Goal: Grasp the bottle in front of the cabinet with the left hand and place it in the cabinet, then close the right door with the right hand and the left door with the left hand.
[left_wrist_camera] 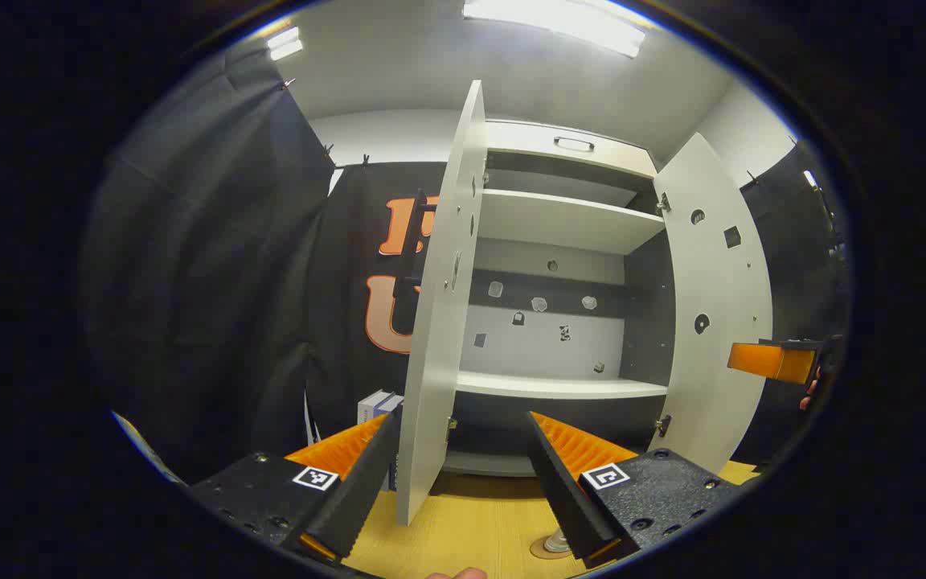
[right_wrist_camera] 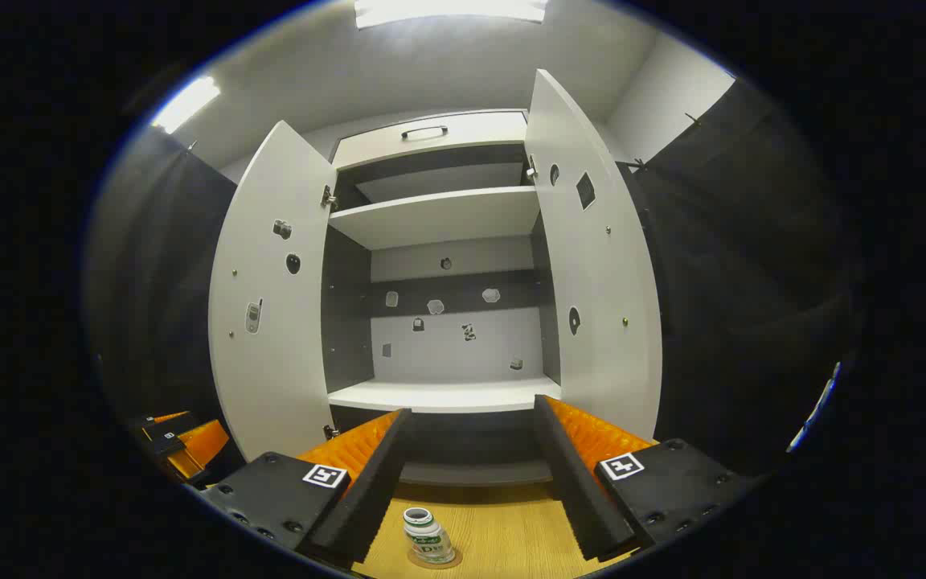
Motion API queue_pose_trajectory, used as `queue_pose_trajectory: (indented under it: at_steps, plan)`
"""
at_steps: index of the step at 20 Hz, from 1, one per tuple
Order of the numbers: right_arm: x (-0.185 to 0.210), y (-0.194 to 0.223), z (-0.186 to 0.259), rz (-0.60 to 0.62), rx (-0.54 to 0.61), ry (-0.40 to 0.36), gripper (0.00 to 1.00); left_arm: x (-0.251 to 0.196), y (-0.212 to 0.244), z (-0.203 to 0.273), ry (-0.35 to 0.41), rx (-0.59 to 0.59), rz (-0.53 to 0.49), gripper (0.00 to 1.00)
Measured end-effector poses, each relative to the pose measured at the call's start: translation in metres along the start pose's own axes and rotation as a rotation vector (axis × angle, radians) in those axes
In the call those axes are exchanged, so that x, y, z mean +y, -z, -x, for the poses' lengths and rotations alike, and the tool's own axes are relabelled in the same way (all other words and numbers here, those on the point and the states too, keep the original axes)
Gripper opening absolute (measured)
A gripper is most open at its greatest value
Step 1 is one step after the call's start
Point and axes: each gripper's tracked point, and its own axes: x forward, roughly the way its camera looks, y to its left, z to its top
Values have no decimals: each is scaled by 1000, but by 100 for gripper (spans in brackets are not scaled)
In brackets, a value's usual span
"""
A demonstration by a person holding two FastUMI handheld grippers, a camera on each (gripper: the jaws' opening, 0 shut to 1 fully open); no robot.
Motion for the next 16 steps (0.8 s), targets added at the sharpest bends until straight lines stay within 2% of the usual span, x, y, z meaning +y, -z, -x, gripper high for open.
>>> queue_pose_trajectory:
  at_steps: [5, 16]
  plan:
    - [-3, 2, 1, -3, 13, 10, 98, -6, -5, 2, 19, -14, -5, 95]
    - [-2, -1, -4, -9, 9, 11, 98, 0, -7, 3, 1, -20, -14, 95]
